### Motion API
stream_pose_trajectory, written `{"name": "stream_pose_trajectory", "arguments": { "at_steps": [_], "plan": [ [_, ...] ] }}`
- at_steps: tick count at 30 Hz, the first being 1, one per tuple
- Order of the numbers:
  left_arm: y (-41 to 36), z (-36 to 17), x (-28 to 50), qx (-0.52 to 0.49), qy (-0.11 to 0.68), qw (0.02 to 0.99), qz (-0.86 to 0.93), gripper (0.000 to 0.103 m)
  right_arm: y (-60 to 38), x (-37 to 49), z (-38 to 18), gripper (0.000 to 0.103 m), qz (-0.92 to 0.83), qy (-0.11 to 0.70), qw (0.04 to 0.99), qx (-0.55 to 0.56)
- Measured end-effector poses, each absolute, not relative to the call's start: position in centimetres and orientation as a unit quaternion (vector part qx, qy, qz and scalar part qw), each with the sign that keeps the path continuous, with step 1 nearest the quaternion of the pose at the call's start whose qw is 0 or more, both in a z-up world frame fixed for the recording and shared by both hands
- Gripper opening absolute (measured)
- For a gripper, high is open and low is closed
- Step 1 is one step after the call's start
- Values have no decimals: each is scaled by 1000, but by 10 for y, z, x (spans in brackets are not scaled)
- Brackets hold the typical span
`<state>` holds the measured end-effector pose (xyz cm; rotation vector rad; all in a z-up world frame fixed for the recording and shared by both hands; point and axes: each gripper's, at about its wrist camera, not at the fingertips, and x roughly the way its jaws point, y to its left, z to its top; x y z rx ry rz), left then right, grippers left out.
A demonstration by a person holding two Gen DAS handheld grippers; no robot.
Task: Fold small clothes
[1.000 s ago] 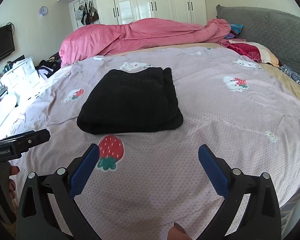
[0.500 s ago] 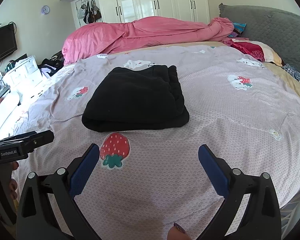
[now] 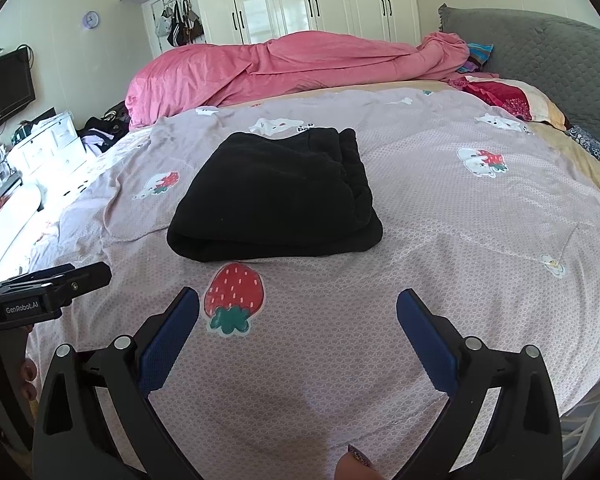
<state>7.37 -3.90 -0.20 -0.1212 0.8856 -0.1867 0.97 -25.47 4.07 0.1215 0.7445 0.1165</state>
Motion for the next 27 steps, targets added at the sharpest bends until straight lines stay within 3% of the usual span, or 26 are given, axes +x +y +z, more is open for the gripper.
{"name": "stream_pose_trajectory", "arguments": {
  "at_steps": [27],
  "plan": [
    [-41, 1, 71, -51, 427, 898, -94, 94, -255, 9, 44, 99, 57, 363, 928, 55]
  ]
}}
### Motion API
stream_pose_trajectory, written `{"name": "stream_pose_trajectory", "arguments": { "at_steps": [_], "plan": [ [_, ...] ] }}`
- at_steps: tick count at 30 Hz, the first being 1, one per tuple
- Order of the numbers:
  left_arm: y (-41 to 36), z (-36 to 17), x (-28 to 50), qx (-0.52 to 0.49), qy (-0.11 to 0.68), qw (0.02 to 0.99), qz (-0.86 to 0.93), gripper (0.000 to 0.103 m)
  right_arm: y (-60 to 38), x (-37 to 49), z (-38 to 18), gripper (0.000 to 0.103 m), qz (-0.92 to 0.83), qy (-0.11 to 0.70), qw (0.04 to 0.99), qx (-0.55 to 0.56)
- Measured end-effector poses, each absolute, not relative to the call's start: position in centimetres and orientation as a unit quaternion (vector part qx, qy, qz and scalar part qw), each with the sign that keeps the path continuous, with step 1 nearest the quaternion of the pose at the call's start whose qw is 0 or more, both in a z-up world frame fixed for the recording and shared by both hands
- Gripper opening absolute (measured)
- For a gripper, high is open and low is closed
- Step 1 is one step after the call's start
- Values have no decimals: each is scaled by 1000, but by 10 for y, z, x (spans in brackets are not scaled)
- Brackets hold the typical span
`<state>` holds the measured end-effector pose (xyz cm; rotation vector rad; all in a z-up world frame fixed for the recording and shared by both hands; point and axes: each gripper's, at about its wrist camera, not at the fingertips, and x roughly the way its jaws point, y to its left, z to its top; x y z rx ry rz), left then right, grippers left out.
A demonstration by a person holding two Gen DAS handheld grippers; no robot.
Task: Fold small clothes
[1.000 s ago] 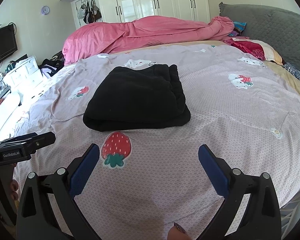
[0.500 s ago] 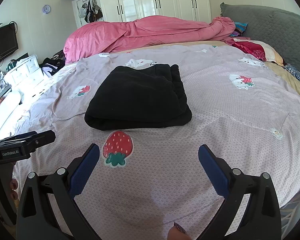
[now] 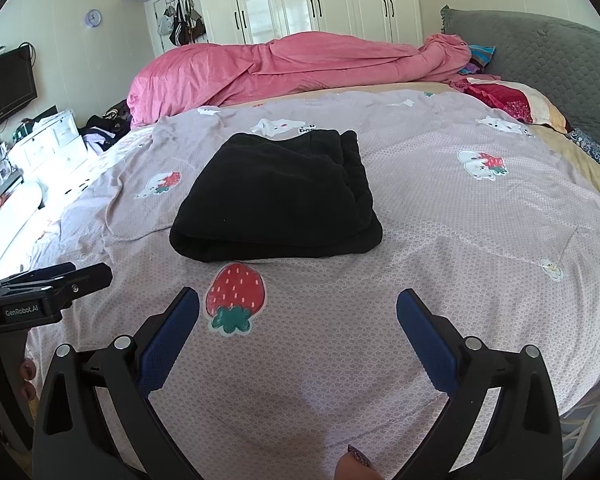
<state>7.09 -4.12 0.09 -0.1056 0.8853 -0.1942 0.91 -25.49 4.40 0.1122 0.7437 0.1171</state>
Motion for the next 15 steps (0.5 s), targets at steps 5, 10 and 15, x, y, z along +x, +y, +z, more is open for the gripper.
{"name": "stream_pose_trajectory", "arguments": {
  "at_steps": [5, 10, 15],
  "plan": [
    [-44, 1, 71, -43, 428, 898, -90, 94, -256, 9, 44, 99, 56, 363, 928, 55],
    [-44, 0, 72, -43, 430, 898, -87, 94, -258, 9, 43, 99, 50, 363, 928, 58],
    [-42, 1, 71, -47, 427, 899, -86, 94, -259, 9, 41, 99, 48, 367, 927, 57]
  ]
}}
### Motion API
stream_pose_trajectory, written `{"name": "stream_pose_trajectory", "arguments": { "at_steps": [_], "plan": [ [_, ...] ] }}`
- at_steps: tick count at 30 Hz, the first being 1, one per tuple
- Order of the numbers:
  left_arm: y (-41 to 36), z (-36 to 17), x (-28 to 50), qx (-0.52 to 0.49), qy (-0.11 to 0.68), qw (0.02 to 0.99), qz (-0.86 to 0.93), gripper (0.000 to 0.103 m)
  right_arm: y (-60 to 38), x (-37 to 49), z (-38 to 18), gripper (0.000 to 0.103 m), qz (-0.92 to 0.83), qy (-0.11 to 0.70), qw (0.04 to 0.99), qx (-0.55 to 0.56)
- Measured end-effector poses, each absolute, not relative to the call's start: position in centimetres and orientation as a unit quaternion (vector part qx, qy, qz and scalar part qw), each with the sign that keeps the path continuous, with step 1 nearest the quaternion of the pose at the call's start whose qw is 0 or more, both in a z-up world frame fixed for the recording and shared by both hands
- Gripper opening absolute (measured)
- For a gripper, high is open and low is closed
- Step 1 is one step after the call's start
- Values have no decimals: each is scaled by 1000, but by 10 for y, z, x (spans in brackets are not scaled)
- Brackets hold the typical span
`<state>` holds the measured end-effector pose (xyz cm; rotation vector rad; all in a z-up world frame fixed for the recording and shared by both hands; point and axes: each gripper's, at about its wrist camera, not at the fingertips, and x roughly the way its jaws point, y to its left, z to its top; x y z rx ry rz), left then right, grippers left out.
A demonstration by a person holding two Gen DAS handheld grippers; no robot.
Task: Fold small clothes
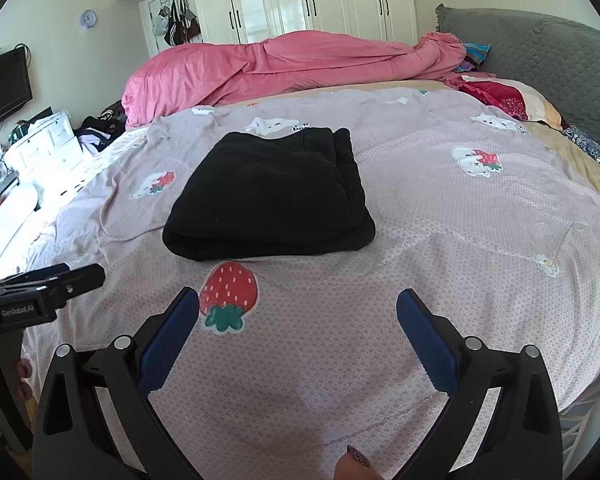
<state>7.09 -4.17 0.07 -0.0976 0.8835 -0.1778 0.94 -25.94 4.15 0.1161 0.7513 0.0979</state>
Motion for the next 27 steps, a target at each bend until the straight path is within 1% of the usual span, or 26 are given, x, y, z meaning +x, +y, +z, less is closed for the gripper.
{"name": "stream_pose_trajectory", "arguments": {
  "at_steps": [12, 18, 22, 24, 27],
  "plan": [
    [-41, -5, 70, -19, 430, 900, -67, 94, -267, 7, 37, 99, 27, 371, 926, 61],
    [-12, -4, 66, -52, 426, 902, -41, 94, -307, -5, 32, 99, -50, 385, 917, 88],
    [45, -6, 81, -83, 430, 899, 2, 94, -374, -30, 31, 99, -170, 375, 905, 104],
    [95, -12, 99, -93, 443, 890, 53, 94, -438, -53, 26, 99, -267, 367, 882, 130],
    [173, -15, 124, -96, 445, 879, 142, 94, -535, -98, 13, 99, -415, 357, 819, 172]
  ]
}}
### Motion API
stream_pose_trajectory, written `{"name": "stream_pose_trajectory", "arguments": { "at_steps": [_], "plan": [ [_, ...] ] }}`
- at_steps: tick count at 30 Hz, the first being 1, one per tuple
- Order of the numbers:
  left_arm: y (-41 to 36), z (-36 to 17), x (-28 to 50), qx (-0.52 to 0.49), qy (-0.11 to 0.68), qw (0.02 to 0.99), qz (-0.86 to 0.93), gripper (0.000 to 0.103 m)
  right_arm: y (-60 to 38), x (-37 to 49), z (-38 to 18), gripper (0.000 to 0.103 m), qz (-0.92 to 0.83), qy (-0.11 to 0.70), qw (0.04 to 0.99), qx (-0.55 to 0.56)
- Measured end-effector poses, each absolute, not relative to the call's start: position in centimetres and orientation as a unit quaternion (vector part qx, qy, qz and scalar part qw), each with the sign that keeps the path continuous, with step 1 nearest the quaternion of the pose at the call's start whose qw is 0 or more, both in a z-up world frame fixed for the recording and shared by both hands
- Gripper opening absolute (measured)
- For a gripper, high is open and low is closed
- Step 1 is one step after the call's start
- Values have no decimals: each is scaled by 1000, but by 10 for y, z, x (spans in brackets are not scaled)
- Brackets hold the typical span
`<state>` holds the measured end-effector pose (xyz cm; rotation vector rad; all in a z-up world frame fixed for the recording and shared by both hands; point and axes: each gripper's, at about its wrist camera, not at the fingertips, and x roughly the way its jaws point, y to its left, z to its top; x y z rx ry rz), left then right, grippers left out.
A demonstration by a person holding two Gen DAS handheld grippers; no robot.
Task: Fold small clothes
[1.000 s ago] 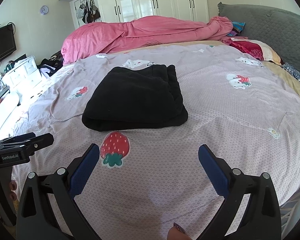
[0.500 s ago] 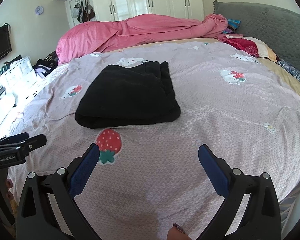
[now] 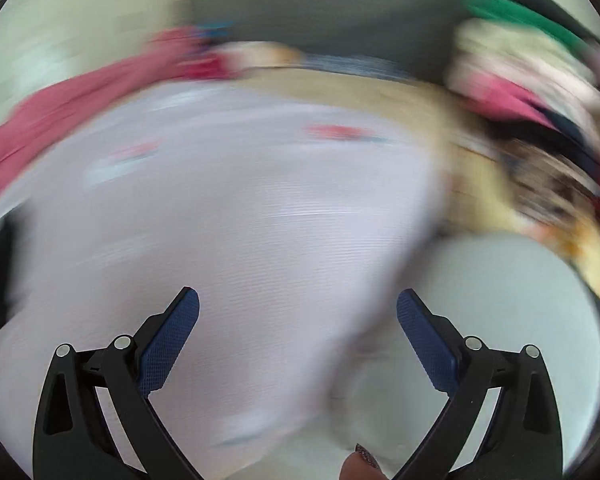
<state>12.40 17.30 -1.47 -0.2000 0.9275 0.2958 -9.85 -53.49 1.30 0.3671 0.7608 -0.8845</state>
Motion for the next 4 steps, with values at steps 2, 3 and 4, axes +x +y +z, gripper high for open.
{"name": "stream_pose_trajectory", "arguments": {
  "at_steps": [2, 3, 4],
  "plan": [
    [221, -13, 138, -98, 441, 871, 192, 94, -604, -140, 0, 99, -517, 352, 753, 204],
    [253, -11, 147, -102, 436, 865, 228, 94, -634, -161, -7, 99, -550, 349, 724, 227],
    [270, -11, 153, -106, 435, 861, 241, 94, -660, -179, -15, 99, -572, 351, 700, 244]
  ]
}}
